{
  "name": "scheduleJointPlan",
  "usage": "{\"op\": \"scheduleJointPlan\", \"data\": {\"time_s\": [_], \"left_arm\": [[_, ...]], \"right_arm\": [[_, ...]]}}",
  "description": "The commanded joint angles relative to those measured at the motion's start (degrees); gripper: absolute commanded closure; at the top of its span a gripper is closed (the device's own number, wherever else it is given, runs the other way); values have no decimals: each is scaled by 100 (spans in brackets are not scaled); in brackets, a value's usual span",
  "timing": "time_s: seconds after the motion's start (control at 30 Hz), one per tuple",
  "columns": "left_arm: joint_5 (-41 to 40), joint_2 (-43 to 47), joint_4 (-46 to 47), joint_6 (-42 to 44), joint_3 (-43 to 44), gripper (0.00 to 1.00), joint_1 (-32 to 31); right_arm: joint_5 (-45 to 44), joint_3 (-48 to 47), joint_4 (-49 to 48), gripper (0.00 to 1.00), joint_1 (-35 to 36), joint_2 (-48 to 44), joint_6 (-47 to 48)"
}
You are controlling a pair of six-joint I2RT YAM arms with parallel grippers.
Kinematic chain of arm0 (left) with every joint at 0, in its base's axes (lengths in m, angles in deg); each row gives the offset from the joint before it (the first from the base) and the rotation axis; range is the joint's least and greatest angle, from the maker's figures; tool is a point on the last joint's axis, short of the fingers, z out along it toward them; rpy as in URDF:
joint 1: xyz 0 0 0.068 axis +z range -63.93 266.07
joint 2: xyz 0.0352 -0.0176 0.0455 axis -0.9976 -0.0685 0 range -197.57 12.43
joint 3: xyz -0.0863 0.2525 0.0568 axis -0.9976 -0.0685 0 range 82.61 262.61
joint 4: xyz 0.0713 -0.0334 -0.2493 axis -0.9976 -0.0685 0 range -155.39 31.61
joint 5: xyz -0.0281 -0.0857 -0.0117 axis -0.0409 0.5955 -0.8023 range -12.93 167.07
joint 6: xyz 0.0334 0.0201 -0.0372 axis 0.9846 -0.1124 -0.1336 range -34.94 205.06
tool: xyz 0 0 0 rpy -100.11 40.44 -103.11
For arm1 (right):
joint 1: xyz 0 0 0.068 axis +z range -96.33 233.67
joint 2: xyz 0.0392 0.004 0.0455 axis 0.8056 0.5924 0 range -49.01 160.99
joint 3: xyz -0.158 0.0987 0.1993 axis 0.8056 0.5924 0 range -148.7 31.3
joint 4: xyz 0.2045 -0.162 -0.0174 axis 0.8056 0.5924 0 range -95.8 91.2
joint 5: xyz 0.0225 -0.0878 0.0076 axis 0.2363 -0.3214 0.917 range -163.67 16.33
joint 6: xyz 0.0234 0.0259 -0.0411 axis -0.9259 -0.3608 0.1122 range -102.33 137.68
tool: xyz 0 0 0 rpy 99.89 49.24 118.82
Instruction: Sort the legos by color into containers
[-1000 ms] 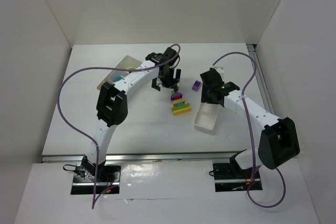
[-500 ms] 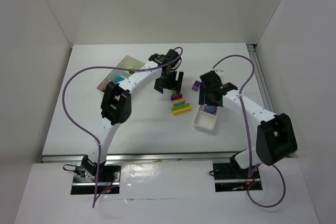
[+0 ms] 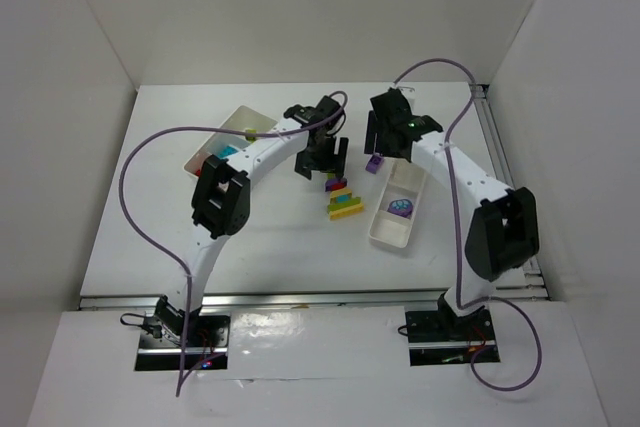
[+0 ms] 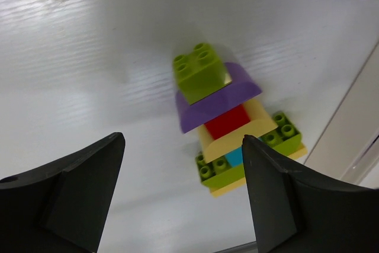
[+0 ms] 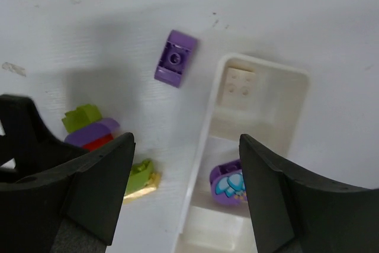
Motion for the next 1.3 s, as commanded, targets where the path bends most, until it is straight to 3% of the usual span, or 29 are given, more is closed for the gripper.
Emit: {"op": "scheduleJointPlan", "data": {"time_s": [0.0, 0.23, 0.4, 0.83, 1.1, 1.27], "left_arm": [[-251, 777, 97, -141, -332, 9, 247], [-708, 1691, 211, -361, -1106, 9, 547], [-639, 1640, 211, -361, -1177, 9, 609], [-699, 1534, 211, -299, -1177, 10, 661], [-761, 1595, 211, -299, -1124, 12, 661], [-761, 1542, 211, -299, -1124, 12, 661]], "right_arm": [[298, -584, 75, 23, -22, 694, 52], [484, -1314, 128, 23, 31, 1855, -210], [230, -1736, 444, 23, 31, 2505, -536], [167, -1851, 427, 23, -136, 3086, -1134], [255, -1781, -11, 31, -250, 3209, -1012], [527, -1431, -477, 51, -250, 2895, -730]]}}
